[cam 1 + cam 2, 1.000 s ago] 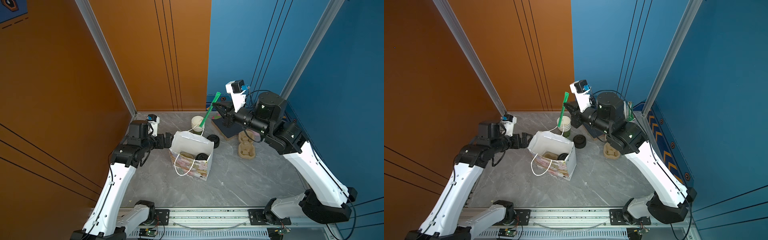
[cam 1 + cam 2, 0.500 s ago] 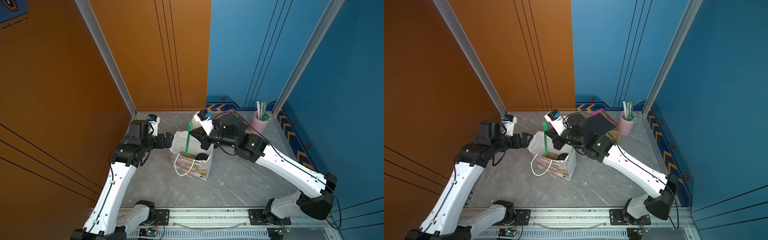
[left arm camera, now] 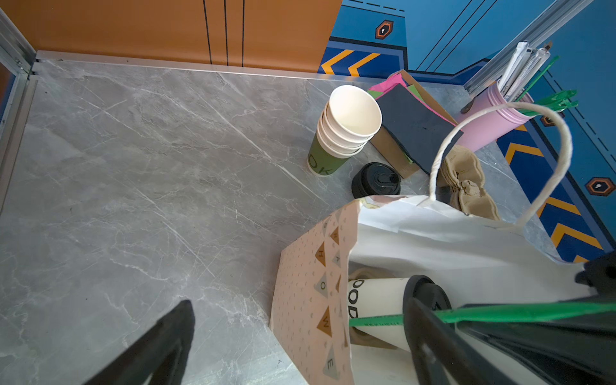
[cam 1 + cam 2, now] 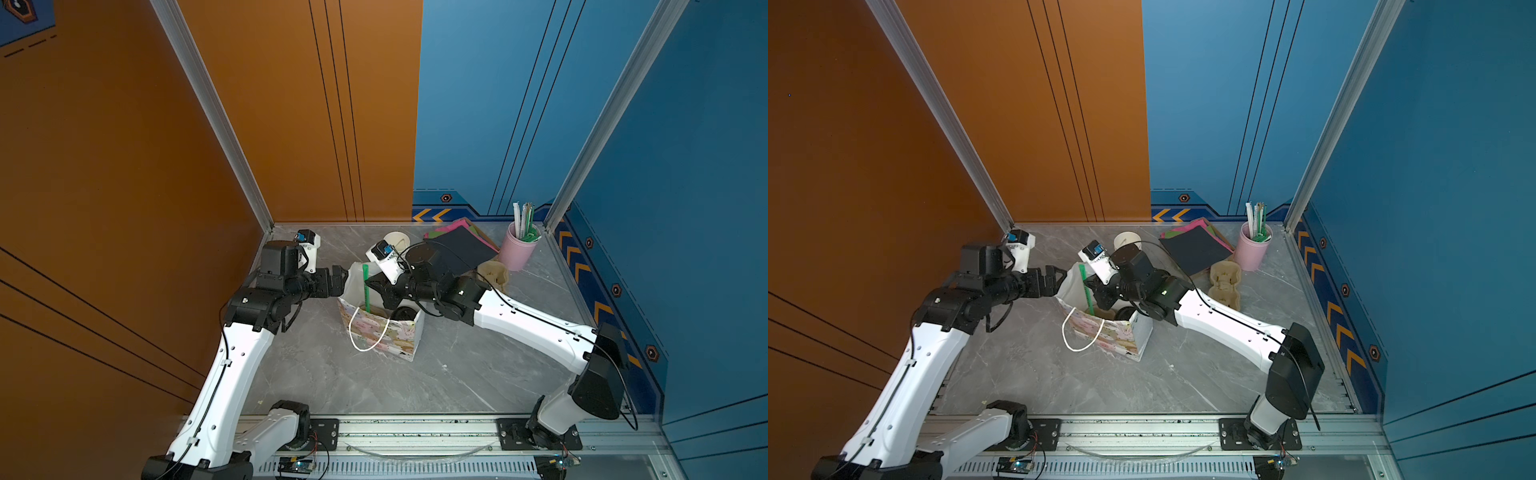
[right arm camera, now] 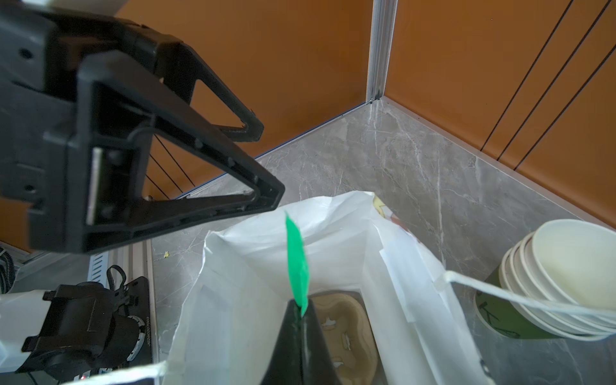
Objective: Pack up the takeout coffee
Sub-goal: 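Lower the green straw into the bag and open the right gripper, then move the right gripper over the black napkin stack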
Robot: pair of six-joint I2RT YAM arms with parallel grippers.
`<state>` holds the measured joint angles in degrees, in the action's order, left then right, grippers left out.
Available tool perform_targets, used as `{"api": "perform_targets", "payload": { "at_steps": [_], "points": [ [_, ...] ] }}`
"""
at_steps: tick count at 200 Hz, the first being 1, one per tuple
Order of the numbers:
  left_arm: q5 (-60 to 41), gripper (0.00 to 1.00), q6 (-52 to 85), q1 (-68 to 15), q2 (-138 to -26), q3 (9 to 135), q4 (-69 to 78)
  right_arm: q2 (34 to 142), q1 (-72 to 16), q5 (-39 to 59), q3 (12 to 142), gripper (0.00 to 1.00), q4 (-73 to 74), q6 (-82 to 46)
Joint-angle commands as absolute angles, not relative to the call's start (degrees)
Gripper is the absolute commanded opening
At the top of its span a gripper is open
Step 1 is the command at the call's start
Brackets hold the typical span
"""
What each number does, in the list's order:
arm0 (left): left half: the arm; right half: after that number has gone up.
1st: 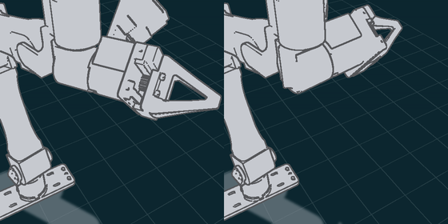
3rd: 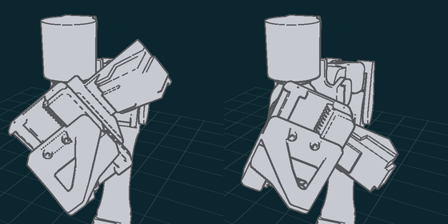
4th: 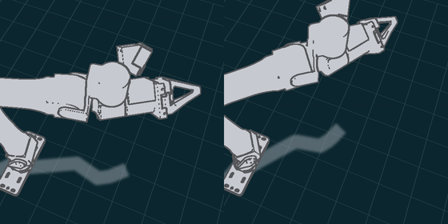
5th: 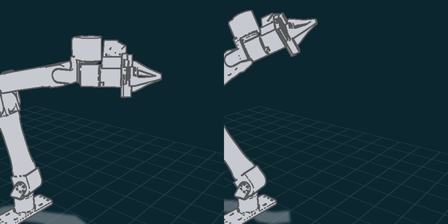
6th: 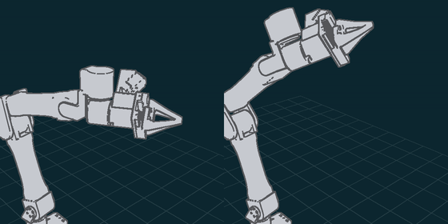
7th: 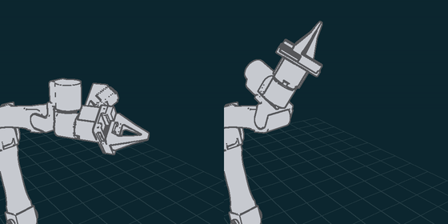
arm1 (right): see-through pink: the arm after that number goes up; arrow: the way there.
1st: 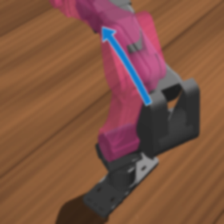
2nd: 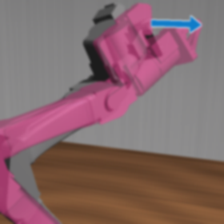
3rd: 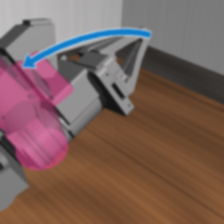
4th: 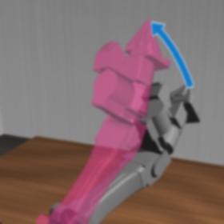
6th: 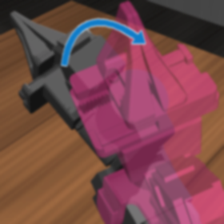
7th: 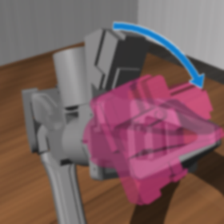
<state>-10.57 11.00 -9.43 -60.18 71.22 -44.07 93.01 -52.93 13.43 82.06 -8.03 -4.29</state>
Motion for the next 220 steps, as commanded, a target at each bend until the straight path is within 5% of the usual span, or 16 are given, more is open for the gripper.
{"api": "perform_targets", "payload": {
  "at_steps": [1,28,92,164,220],
  "points": [
    [-10.8,0.98,11.34,-9.7,-60.33,70.53,-43.33,94.66,-52.91,13.99,82.04,0.0,-6.19,-4.41],
    [-10.83,0.98,11.34,-9.69,-60.37,70.46,-43.24,96.26,-52.87,14.01,82.12,0.0,-6.24,-3.95],
    [-10.78,0.98,11.4,-9.83,-60.21,70.14,-43.24,94.92,-52.94,14.15,84.57,0.47,-8.02,-3.99],
    [-10.83,0.98,11.6,-10.02,-60.29,70.11,-42.63,80.81,-50.2,2.58,84.61,0.66,-10.83,-2.1],
    [-10.92,0.98,11.6,-10.12,-60.74,70.22,-42.19,72.58,-33.38,-4.48,78.49,0.75,-18.28,-7.3]
  ]
}}
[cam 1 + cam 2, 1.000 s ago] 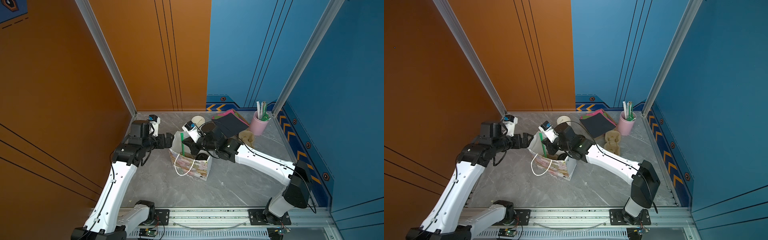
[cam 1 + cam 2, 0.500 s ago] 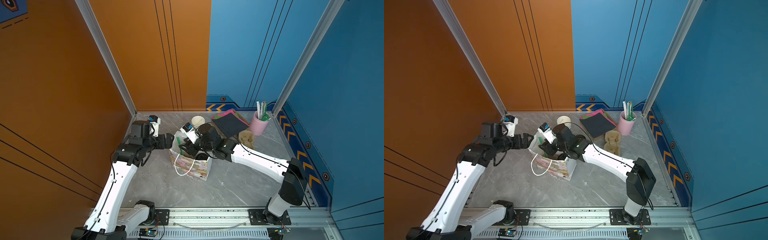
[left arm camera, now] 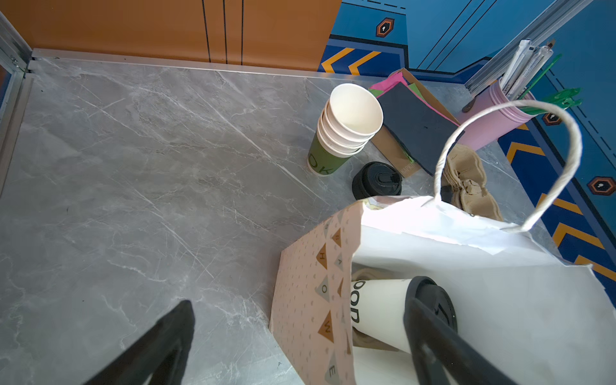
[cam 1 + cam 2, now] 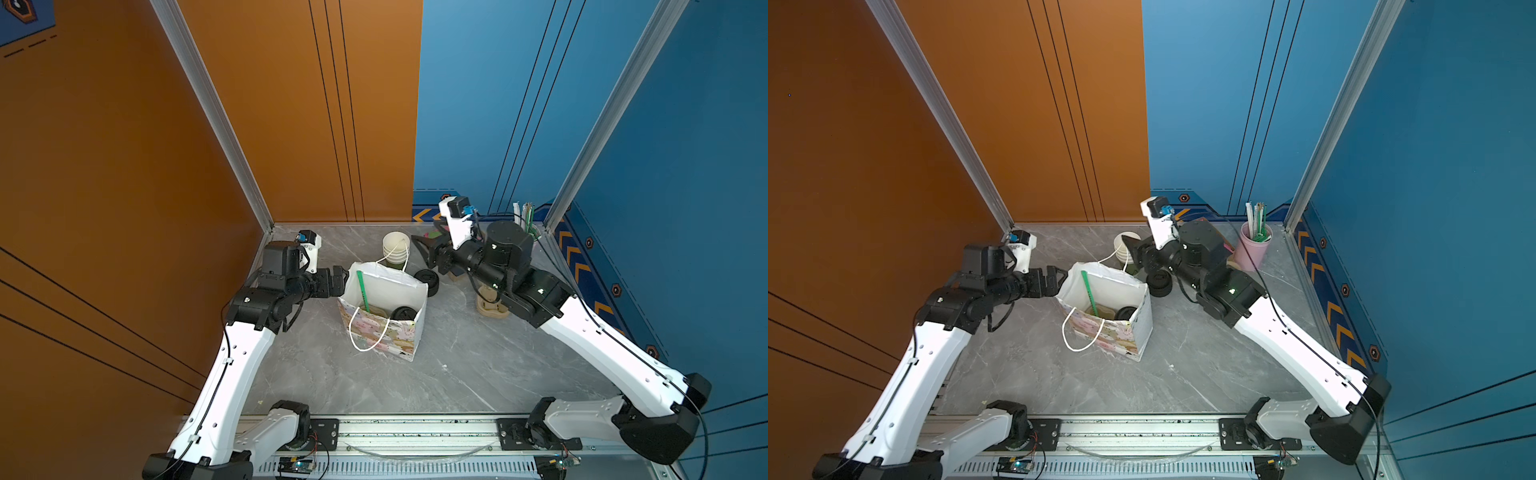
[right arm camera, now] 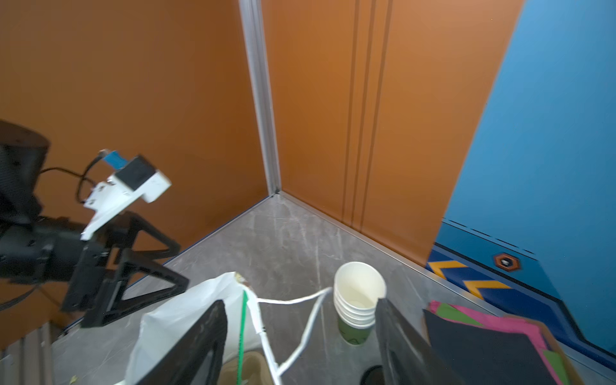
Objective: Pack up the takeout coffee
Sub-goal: 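Move the right gripper over the black napkin stack, then pinch the top black napkin with the right gripper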
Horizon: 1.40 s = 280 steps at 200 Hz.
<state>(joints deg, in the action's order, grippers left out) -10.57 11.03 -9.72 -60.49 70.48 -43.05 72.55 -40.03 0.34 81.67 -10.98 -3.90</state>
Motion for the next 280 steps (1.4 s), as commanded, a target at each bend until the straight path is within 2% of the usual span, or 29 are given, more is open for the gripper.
{"api": "perform_targets", "payload": {
  "at_steps": [1,21,34,51,75,109,153,196,229,253,280],
  "points": [
    [-10.96,0.98,11.6,-10.11,-60.69,70.22,-42.19,72.59,-32.95,-4.48,78.45,0.75,-18.59,-7.43],
    [-10.95,0.98,11.6,-10.22,-60.87,70.21,-42.19,74.52,-27.49,-3.91,77.46,0.79,-21.9,-7.14],
    [-10.98,0.98,11.6,-10.25,-60.87,70.19,-42.19,77.44,-25.6,-4.75,77.47,0.86,-24.35,-3.35],
    [-10.93,0.98,11.6,-10.32,-60.82,70.14,-42.17,82.13,-24.24,-7.52,78.32,0.88,-27.6,2.89],
    [-10.93,0.98,11.56,-10.32,-60.89,70.13,-42.19,89.48,-23.56,-9.03,79.89,0.89,-31.04,10.4],
    [-10.84,0.98,11.25,-10.37,-60.74,69.98,-42.19,98.34,-23.81,-12.56,83.2,0.88,-32.22,14.44],
    [-10.7,0.98,10.81,-10.28,-60.51,69.62,-42.19,107.1,-25.46,-19.53,86.73,0.83,-34.6,19.4],
    [-10.61,0.98,10.81,-10.17,-60.21,69.19,-42.19,111.06,-26.45,-21.23,88.13,0.67,-34.87,20.65],
    [-10.63,0.98,10.81,-10.11,-59.9,68.99,-42.19,113.35,-26.81,-22.05,89.35,0.6,-35.25,20.89],
    [-10.57,0.98,10.81,-10.13,-59.85,68.91,-42.2,114.08,-26.85,-22.56,89.92,0.44,-35.24,20.92],
    [-10.59,0.98,10.96,-10.11,-60.01,68.82,-42.21,114.26,-26.81,-22.28,90.35,0.21,-35.22,20.92]
  ]
}}
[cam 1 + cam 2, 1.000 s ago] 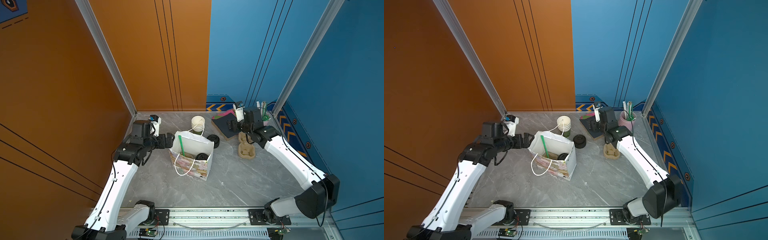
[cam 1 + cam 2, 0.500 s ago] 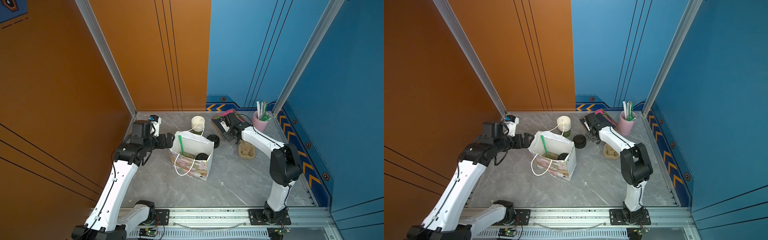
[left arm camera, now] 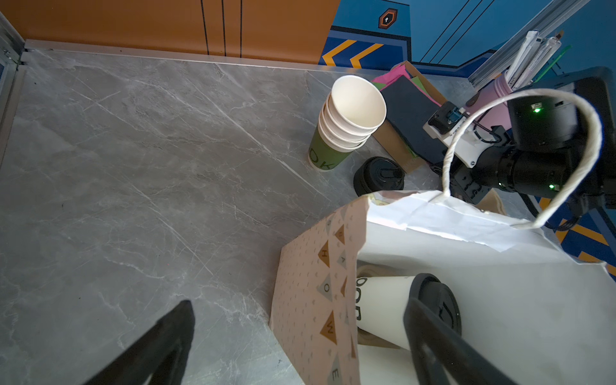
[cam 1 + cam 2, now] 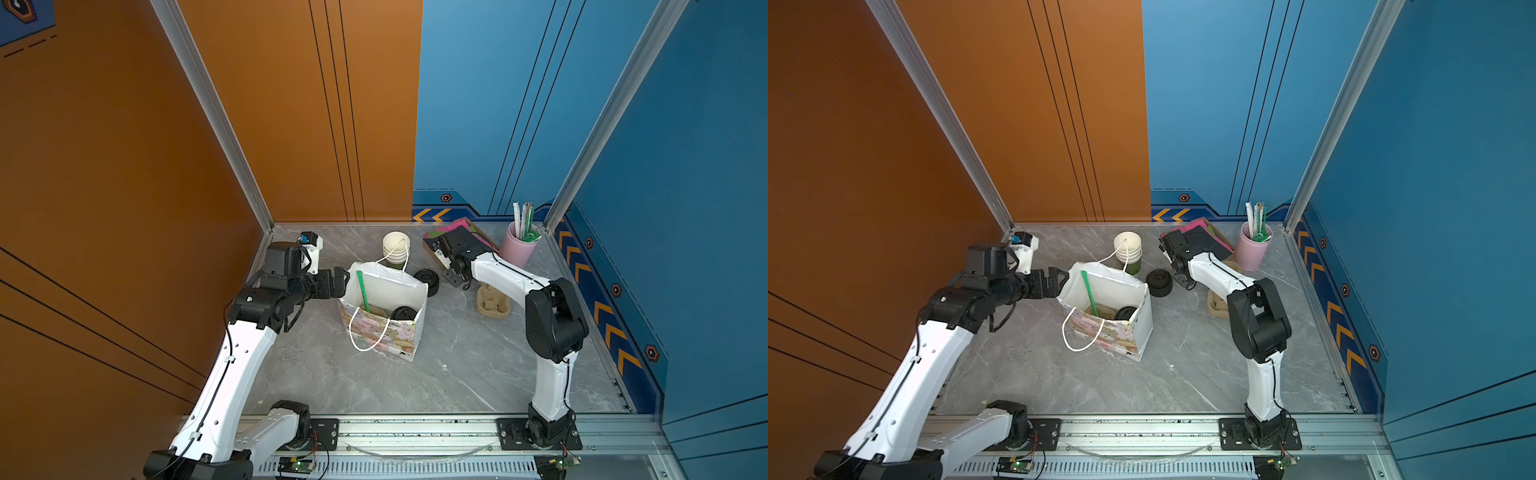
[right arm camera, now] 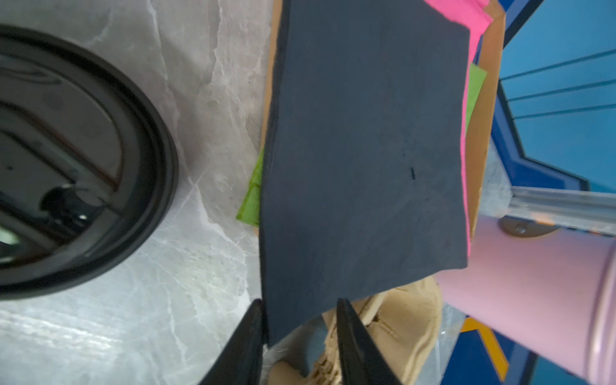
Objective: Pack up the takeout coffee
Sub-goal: 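Pinch the top black napkin with the right gripper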
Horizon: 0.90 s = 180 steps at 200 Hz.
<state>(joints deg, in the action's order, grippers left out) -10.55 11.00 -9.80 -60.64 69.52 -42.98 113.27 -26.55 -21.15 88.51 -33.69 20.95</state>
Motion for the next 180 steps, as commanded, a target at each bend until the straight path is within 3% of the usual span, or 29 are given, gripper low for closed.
{"api": "perform_targets", "payload": {
  "at_steps": [1,46,180],
  "points": [
    [-10.57,0.98,10.93,-10.11,-60.02,68.82,-42.2,114.26,-26.81,-22.3,90.35,0.21,-35.23,20.92],
    [-10.67,0.98,10.95,-10.11,-60.03,68.77,-42.19,114.14,-25.87,-21.85,91.38,0.0,-35.29,20.01],
    [-10.73,0.98,11.03,-10.11,-59.68,68.47,-41.88,108.57,-24.58,-2.54,98.34,0.0,-36.74,8.34]
  ]
}}
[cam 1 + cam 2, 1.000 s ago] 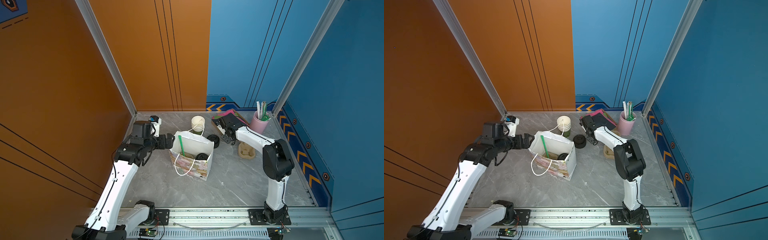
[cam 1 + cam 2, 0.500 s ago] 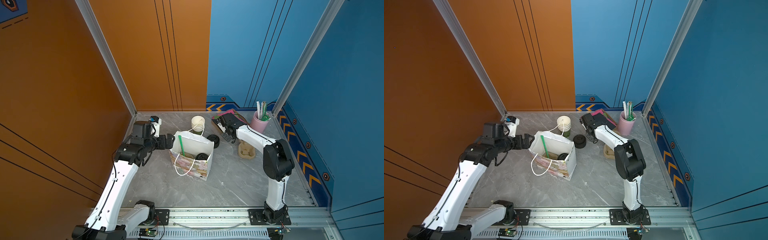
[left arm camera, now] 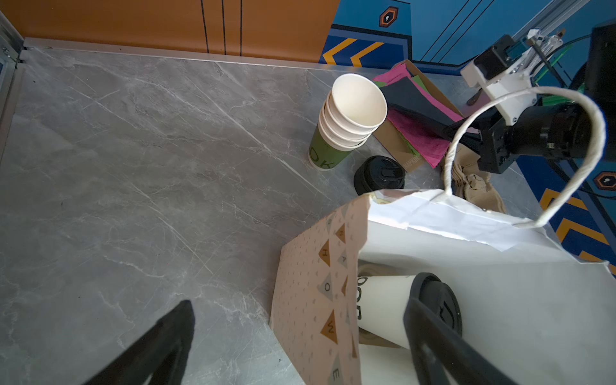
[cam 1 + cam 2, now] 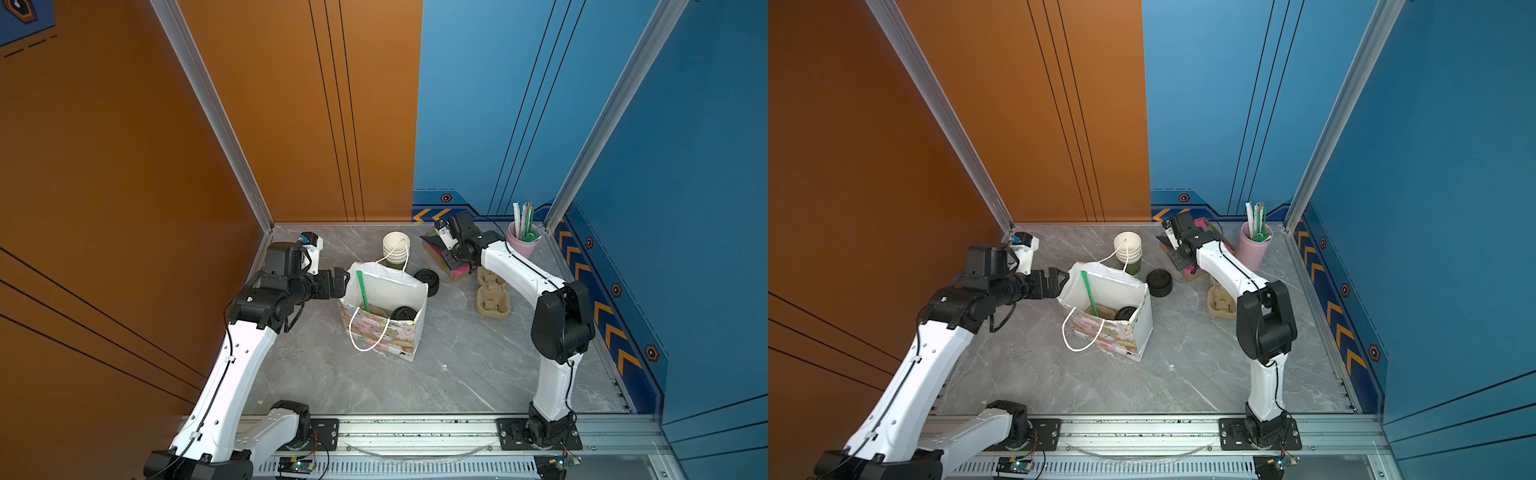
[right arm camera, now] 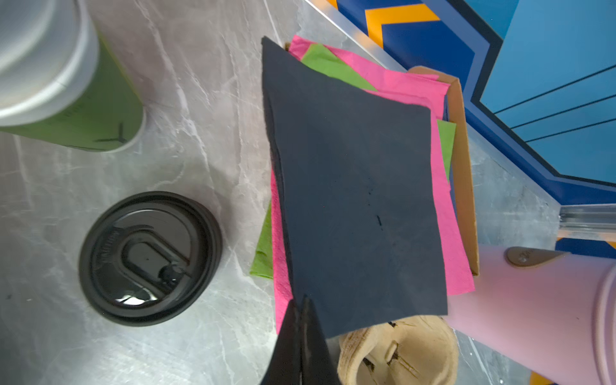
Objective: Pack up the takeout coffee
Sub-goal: 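Pinch the top black napkin with the right gripper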
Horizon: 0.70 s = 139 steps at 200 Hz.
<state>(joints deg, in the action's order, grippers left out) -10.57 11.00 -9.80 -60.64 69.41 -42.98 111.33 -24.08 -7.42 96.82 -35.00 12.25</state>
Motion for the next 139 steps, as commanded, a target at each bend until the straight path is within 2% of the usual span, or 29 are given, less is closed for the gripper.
{"api": "perform_targets", "payload": {
  "at_steps": [1,63,139],
  "points": [
    [-10.73,0.98,11.01,-10.11,-59.68,68.47,-41.9,108.56,-24.59,-2.41,98.34,0.0,-36.74,8.25],
    [-10.96,0.98,11.07,-10.13,-59.68,68.15,-41.75,107.97,-21.59,0.7,97.66,0.0,-36.74,0.12],
    [-11.07,0.98,11.25,-10.15,-59.94,68.12,-41.52,110.68,-15.38,-3.86,97.23,0.0,-36.76,-4.65]
  ]
}}
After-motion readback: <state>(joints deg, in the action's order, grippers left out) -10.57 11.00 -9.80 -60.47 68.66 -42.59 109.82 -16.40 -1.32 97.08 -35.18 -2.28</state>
